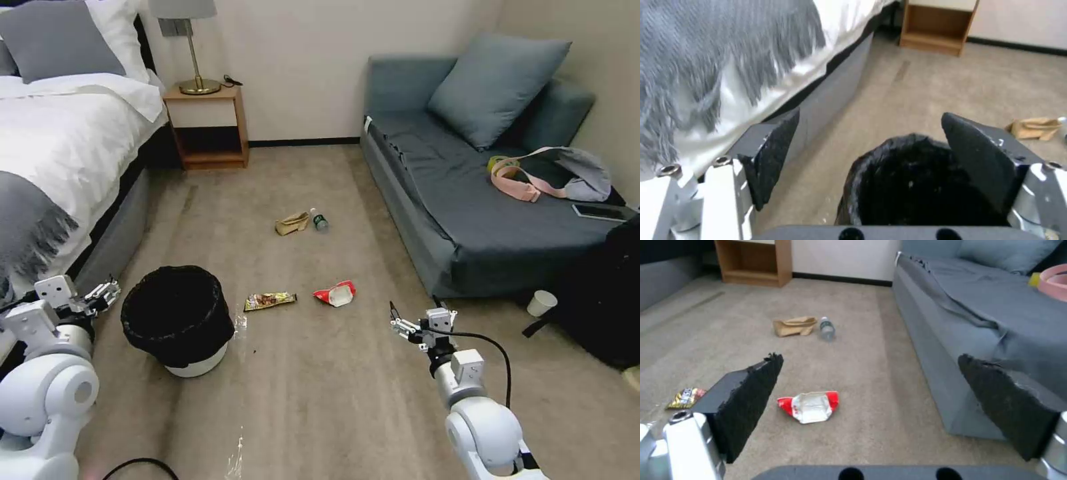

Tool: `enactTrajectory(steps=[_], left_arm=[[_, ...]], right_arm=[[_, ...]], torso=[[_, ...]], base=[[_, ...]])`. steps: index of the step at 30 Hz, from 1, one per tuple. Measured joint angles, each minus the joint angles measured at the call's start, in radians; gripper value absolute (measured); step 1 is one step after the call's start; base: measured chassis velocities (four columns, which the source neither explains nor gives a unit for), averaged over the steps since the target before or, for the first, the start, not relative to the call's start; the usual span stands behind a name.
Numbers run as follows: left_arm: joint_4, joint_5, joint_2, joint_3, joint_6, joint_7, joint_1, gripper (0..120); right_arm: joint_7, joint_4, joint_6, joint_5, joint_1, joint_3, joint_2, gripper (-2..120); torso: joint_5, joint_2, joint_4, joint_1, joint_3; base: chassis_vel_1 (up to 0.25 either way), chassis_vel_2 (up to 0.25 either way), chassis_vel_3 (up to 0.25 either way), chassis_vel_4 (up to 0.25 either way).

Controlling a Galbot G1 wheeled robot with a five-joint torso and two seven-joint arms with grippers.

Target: Pick up the trash bin, then pick up the garbage on the floor and place it into the trash bin.

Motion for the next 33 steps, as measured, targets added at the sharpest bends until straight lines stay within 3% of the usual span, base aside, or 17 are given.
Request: enactTrajectory(steps=[1,4,8,10,14,18,24,27,28,29,31,33], left_arm=[[-0.007,0.002,-0.001,-0.001,-0.002,0.001,0.002,82],[0.035,-0.008,0.011,0.007,0.010,0.000,-0.023,82],[0.244,-0.058,0.071,0.051,0.073,-0.015,-0.153,81],[0.270,-0.065,0.079,0.056,0.082,-0.017,-0.169,81],[0.403,-0.097,0.117,0.083,0.122,-0.027,-0.252,81],[0.455,-0.110,0.132,0.094,0.139,-0.031,-0.284,81],[0.463,-0.108,0.133,0.100,0.140,-0.031,-0.289,81],[0.509,-0.036,0.121,0.156,0.131,0.005,-0.319,81],[0.540,0.017,0.110,0.197,0.121,0.034,-0.338,81],[0.540,0.017,0.110,0.197,0.121,0.034,-0.338,81],[0.569,0.080,0.098,0.242,0.109,0.073,-0.357,81],[0.554,0.123,0.099,0.260,0.091,0.119,-0.342,79]], right_arm=[[0.000,-0.002,0.003,0.000,0.001,0.000,0.002,100],[0.000,-0.002,0.004,0.000,0.000,0.003,0.002,100],[0.002,0.001,0.004,0.002,-0.002,0.012,-0.002,100],[0.002,0.000,0.004,0.002,-0.002,0.013,-0.003,100],[0.003,-0.006,0.009,0.003,-0.005,0.013,-0.002,100],[0.003,-0.011,0.015,0.002,-0.005,0.010,0.003,100],[0.003,-0.023,0.023,0.000,-0.004,0.010,0.006,100],[0.003,-0.035,0.028,0.000,0.000,0.012,0.006,100],[0.003,-0.041,0.030,0.000,0.004,0.013,0.007,100],[0.003,-0.041,0.030,0.000,0.004,0.013,0.007,100],[0.003,-0.052,0.030,-0.001,0.015,0.013,0.009,100],[0.004,-0.064,0.030,-0.001,0.025,0.010,0.013,100]], torso=[[0.0019,0.000,0.0003,0.000,0.000],[0.0005,0.000,0.0004,0.000,0.000],[0.0010,0.000,0.0001,0.000,0.000],[0.0010,0.000,0.0001,0.000,0.000],[0.0008,0.000,0.0000,0.000,0.000],[0.0009,0.000,0.0000,0.000,0.000],[0.0011,0.000,0.0002,0.000,0.000],[0.0015,0.000,0.0004,0.000,0.000],[0.0008,0.000,0.0003,0.000,0.000],[0.0008,0.000,0.0003,0.000,0.000],[0.0002,0.000,-0.0008,0.000,0.000],[0.0018,0.000,-0.0005,0.000,0.000]], base=[[0.000,0.000,0.000,0.000],[0.000,0.000,0.000,0.000],[0.000,0.000,0.000,0.000],[0.000,0.000,0.000,0.000],[0.000,0.000,0.000,0.000],[0.000,0.000,0.000,0.000],[0.000,0.000,0.000,0.000],[0.000,0.000,0.000,0.000],[0.000,0.000,0.000,0.000],[0.000,0.000,0.000,0.000],[0.000,0.000,0.000,0.000],[0.000,0.000,0.000,0.000]])
